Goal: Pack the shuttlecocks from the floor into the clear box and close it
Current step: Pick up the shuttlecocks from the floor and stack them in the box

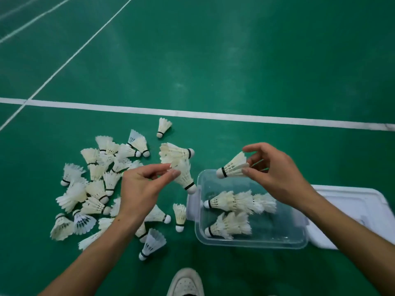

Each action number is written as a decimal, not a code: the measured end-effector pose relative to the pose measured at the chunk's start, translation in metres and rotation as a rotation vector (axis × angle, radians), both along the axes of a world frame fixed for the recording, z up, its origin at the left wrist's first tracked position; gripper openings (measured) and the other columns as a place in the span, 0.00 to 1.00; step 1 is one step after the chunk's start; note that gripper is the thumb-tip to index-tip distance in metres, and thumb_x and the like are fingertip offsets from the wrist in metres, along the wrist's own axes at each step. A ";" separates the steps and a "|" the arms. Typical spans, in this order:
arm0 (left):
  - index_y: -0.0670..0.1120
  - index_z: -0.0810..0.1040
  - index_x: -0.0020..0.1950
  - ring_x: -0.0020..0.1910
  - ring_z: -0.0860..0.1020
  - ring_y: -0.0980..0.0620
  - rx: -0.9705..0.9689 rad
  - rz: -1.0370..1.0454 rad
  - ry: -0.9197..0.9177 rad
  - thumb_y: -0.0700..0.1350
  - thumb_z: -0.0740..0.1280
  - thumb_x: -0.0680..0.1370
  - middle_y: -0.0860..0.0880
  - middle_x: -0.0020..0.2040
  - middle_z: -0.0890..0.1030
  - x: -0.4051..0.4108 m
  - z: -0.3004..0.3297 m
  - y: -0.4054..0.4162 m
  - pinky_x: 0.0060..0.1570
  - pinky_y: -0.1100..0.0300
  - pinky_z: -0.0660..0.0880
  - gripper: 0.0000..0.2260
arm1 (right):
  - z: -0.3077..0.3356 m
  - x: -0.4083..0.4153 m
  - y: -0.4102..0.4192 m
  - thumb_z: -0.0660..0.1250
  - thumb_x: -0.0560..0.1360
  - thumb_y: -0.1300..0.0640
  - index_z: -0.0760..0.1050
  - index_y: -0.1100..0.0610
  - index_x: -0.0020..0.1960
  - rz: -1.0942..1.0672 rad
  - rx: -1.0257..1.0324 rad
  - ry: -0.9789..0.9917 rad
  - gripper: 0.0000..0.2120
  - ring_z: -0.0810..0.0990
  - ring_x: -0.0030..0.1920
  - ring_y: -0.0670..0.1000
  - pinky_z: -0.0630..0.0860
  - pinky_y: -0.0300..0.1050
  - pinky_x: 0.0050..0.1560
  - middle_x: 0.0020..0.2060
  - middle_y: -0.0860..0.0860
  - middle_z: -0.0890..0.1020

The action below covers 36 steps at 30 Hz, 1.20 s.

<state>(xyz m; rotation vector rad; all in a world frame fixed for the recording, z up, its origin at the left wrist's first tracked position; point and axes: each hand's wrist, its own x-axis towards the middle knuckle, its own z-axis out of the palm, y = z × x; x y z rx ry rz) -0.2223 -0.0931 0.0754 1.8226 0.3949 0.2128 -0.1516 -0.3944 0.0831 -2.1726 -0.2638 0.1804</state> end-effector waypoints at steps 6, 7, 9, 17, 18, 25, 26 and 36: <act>0.49 0.89 0.48 0.36 0.80 0.51 -0.009 -0.162 0.023 0.47 0.83 0.67 0.52 0.39 0.88 -0.004 0.004 -0.042 0.39 0.59 0.82 0.11 | -0.028 -0.059 -0.059 0.77 0.76 0.60 0.77 0.47 0.63 -0.157 -0.124 0.065 0.19 0.84 0.39 0.45 0.82 0.44 0.47 0.43 0.44 0.83; 0.49 0.89 0.48 0.36 0.79 0.51 -0.009 -0.182 0.021 0.47 0.83 0.67 0.52 0.40 0.88 -0.005 0.002 -0.048 0.38 0.58 0.82 0.11 | -0.034 -0.066 -0.064 0.77 0.76 0.59 0.76 0.46 0.63 -0.152 -0.186 0.059 0.19 0.84 0.39 0.43 0.82 0.46 0.48 0.43 0.43 0.83; 0.49 0.90 0.48 0.35 0.78 0.52 0.006 -0.226 0.007 0.48 0.82 0.67 0.54 0.39 0.88 -0.006 0.000 -0.056 0.36 0.56 0.81 0.11 | -0.045 -0.078 -0.068 0.76 0.77 0.56 0.75 0.45 0.65 -0.120 -0.320 0.039 0.19 0.83 0.40 0.41 0.82 0.50 0.48 0.43 0.39 0.82; 0.49 0.89 0.48 0.32 0.76 0.56 0.030 -0.275 -0.046 0.49 0.82 0.67 0.56 0.39 0.88 0.001 -0.006 -0.069 0.33 0.58 0.78 0.11 | -0.062 -0.083 -0.058 0.71 0.79 0.53 0.69 0.45 0.69 -0.021 -0.587 0.007 0.21 0.83 0.48 0.50 0.79 0.51 0.44 0.48 0.41 0.83; 0.49 0.89 0.48 0.31 0.76 0.59 0.032 -0.277 -0.057 0.49 0.82 0.67 0.56 0.39 0.88 0.002 -0.005 -0.070 0.33 0.60 0.77 0.11 | -0.063 -0.081 -0.057 0.71 0.79 0.54 0.69 0.46 0.70 -0.013 -0.605 0.005 0.22 0.83 0.49 0.50 0.77 0.49 0.43 0.49 0.42 0.84; 0.49 0.90 0.48 0.30 0.73 0.59 0.033 -0.280 -0.087 0.47 0.82 0.67 0.56 0.37 0.87 0.001 -0.004 -0.072 0.33 0.67 0.72 0.11 | -0.078 -0.070 -0.046 0.71 0.78 0.61 0.68 0.49 0.73 0.044 -0.524 0.220 0.26 0.77 0.43 0.46 0.73 0.42 0.44 0.44 0.45 0.81; 0.48 0.90 0.48 0.30 0.72 0.59 0.036 -0.281 -0.087 0.47 0.82 0.67 0.56 0.37 0.87 0.000 -0.004 -0.072 0.32 0.68 0.72 0.11 | -0.081 -0.069 -0.044 0.71 0.78 0.62 0.68 0.48 0.73 0.052 -0.504 0.259 0.27 0.77 0.44 0.46 0.73 0.42 0.43 0.44 0.45 0.80; 0.50 0.90 0.47 0.30 0.73 0.59 0.096 -0.356 -0.039 0.48 0.82 0.68 0.56 0.37 0.86 0.003 -0.011 -0.075 0.31 0.68 0.71 0.09 | -0.099 -0.054 -0.025 0.76 0.73 0.65 0.69 0.50 0.73 0.143 -0.451 0.467 0.33 0.78 0.40 0.44 0.79 0.41 0.41 0.44 0.47 0.80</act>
